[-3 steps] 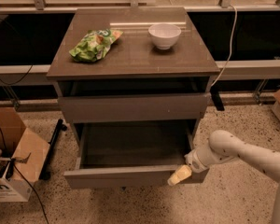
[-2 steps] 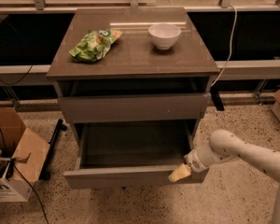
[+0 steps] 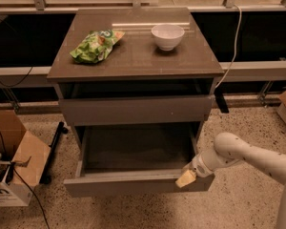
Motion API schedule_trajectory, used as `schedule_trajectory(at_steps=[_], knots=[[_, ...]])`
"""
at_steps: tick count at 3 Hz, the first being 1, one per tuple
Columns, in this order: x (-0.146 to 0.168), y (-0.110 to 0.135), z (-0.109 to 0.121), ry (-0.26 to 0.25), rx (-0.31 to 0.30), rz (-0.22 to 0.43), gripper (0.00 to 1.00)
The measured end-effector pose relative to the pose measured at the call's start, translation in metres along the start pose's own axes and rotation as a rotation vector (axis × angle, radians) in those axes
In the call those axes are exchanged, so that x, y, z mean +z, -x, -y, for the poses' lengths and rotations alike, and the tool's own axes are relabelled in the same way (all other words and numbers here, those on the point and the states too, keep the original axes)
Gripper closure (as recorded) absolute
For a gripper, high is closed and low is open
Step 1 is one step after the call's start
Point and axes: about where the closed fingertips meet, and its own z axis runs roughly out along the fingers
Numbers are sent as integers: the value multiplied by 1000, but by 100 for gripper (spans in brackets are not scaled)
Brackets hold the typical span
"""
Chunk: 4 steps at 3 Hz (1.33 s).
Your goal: Open middle drawer
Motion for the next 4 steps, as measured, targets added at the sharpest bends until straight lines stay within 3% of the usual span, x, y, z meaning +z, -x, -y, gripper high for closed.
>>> schedule_trajectory(at_steps=[1, 2, 3, 4], knots=[[4, -16, -27, 88, -100, -206, 100], [2, -19, -31, 99, -107, -231, 0], [-9, -48, -63, 196, -145, -427, 0], [-26, -63, -83, 239, -151, -511, 0]])
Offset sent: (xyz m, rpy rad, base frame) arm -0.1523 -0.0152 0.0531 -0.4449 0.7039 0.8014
